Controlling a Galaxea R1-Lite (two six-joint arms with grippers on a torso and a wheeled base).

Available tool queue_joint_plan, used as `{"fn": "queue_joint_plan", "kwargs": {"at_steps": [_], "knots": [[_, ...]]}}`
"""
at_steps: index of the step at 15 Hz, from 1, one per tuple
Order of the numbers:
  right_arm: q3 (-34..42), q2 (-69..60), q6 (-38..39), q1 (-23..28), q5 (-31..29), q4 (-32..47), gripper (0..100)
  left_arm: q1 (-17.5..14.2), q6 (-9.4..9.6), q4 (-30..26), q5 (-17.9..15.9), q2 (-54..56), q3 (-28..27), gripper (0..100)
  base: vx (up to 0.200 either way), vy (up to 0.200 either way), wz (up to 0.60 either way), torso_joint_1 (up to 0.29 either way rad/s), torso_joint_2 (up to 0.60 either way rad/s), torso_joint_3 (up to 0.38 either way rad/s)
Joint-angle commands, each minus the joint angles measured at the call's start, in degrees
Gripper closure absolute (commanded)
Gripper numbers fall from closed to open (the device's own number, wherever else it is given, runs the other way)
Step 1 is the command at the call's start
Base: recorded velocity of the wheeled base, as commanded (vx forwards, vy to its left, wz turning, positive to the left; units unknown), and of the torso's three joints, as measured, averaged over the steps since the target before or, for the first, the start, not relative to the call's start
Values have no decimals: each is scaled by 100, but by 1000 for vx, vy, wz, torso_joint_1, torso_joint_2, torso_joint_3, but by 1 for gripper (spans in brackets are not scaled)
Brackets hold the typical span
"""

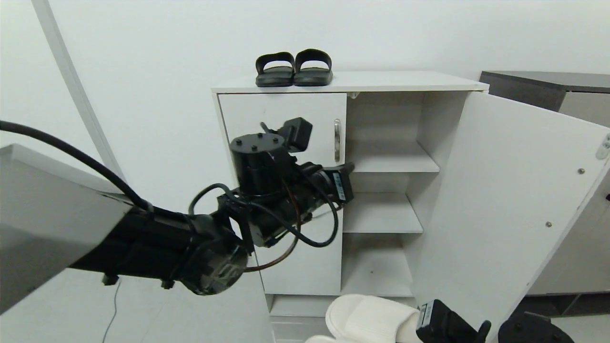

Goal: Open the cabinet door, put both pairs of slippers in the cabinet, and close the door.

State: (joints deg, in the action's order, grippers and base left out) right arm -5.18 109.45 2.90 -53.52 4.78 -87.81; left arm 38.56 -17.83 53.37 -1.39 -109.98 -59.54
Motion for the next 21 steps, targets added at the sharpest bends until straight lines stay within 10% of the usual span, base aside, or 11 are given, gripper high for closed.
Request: {"fn": "queue_joint_plan", "kwargs": {"at_steps": [1,4,7,10,14,17,21], "knots": [[-334,376,-9,403,-153,-96,100,-490,87,-169,394,566,197,100,0,0,0,0,0,0],[-1626,648,-9,641,-2025,361,100,-955,588,-231,543,2139,1832,100,0,0,0,0,0,0],[-2874,762,35,1027,-3844,1495,100,-1474,658,-336,1572,3677,3563,100,0,0,0,0,0,0],[-3103,938,53,1309,-4275,1556,100,-2265,905,-424,2521,4776,4565,100,0,0,0,0,0,0],[-3112,964,44,1344,-4327,1556,100,-3425,1564,-661,2837,6331,5813,100,0,0,0,0,0,0],[-3059,1035,53,1361,-4327,1547,100,-4401,1740,-2727,2925,8476,5945,100,0,0,0,0,0,0],[-3059,1079,70,1405,-4327,1539,100,-4568,1977,-5091,2266,10497,5848,100,0,0,0,0,0,0]]}}
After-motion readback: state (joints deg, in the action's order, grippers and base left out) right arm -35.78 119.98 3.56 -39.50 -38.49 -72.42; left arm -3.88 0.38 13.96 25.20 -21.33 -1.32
